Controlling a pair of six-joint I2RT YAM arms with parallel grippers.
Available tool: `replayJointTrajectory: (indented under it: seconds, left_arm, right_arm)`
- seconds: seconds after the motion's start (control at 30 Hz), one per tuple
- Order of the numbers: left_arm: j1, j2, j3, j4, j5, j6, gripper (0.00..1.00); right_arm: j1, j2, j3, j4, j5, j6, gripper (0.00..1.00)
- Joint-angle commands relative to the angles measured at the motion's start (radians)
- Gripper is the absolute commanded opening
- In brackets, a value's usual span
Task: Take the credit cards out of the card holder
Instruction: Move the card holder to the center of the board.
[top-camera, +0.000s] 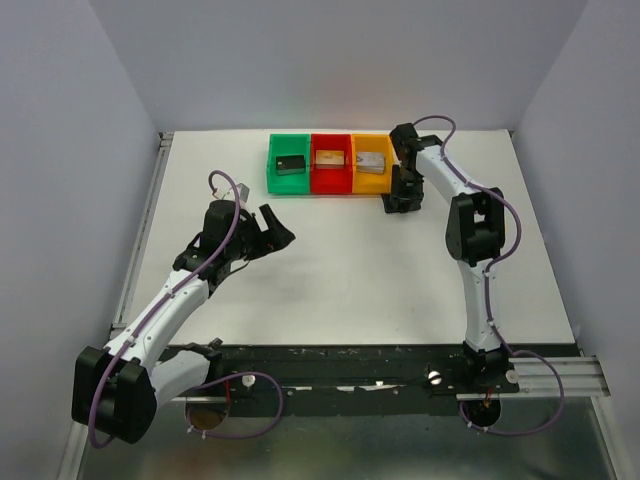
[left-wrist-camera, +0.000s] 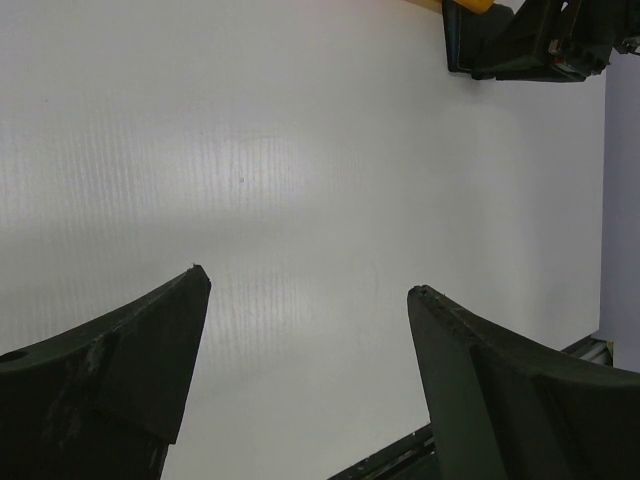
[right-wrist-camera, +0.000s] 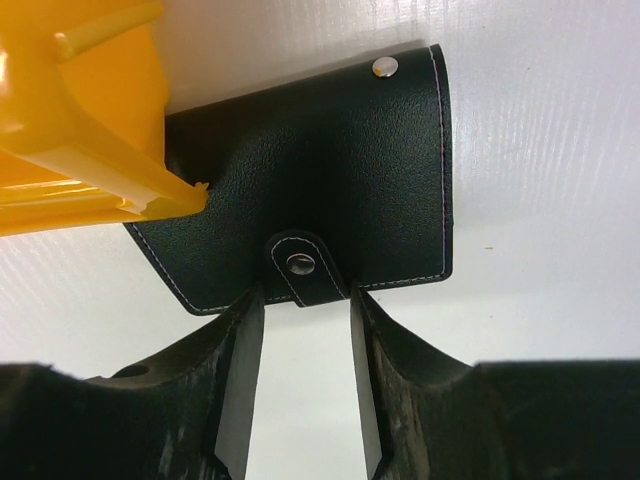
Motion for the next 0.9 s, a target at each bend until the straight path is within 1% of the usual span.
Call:
replayJointTrajectory:
  seconds: [0.0, 0.1, 0.27, 0.47, 0.5, 0.7, 0.87]
  left_arm:
    - [-0.007, -0.006, 0.004, 0.009, -0.021, 0.005, 0.94]
    - [-0.007, -0.006, 0.004, 0.009, -0.021, 0.007, 0.93]
    - [-0.006, -0.006, 0.008, 0.006, -0.021, 0.01, 0.93]
    - [-0.007, -0.008, 0.014, -0.002, -0.024, 0.014, 0.93]
    - [-0.007, -0.01, 0.016, -0.002, -0.024, 0.014, 0.93]
    - [-0.007, -0.005, 0.013, -0.001, -0.019, 0.013, 0.93]
    - [-0.009, -0.003, -0.004, 0.013, -0.007, 0.005, 0.93]
  right_arm:
    - [0.005, 0.027, 0.027, -0.038, 0.012, -0.021, 0.45]
    - [0.005, 0.027, 0.024, -0.038, 0.009, -0.023, 0.4]
    - [0.005, 0.007, -0.008, -0.02, 0.004, -0.024, 0.27]
    - [0.009, -0.077, -0.093, 0.021, -0.025, -0.021, 0.25]
    - [0.015, -0.1, -0.123, 0.038, -0.03, -0.021, 0.23]
    - [0.068, -0.287, -0.347, 0.165, -0.057, -0.024, 0.23]
    - [0.191, -0.445, -0.568, 0.291, -0.093, -0.061, 0.23]
